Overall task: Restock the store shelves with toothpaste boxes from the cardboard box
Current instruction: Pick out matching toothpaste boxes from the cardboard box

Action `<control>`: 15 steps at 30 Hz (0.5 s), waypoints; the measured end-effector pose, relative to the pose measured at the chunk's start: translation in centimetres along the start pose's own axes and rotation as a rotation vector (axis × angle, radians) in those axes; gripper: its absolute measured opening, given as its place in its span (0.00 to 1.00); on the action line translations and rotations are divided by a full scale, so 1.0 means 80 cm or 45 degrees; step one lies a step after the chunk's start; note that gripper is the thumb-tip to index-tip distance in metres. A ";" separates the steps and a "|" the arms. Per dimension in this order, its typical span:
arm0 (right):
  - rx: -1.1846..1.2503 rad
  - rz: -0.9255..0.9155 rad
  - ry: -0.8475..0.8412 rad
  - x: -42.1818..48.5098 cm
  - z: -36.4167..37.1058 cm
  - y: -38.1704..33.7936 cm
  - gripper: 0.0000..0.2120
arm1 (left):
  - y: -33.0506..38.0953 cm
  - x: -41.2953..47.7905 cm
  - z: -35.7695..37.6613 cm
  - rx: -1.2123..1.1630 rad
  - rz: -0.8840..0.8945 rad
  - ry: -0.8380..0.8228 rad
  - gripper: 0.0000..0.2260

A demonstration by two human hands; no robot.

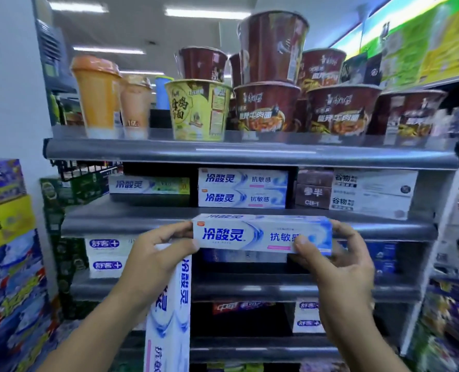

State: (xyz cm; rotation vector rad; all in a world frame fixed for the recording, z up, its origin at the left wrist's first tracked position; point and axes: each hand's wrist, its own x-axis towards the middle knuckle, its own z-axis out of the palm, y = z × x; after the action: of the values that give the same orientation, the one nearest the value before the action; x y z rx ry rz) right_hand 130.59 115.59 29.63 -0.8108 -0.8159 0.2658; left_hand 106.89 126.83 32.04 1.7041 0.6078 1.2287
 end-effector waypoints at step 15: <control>-0.845 -0.348 -0.104 0.138 0.038 0.007 0.18 | 0.025 0.095 0.004 0.188 -0.097 0.223 0.14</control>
State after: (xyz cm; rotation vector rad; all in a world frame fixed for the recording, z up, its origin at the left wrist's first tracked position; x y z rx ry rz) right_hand 135.82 123.16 36.51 -1.2950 -1.0997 -0.2346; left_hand 109.88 131.89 37.32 1.6882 0.8799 1.3145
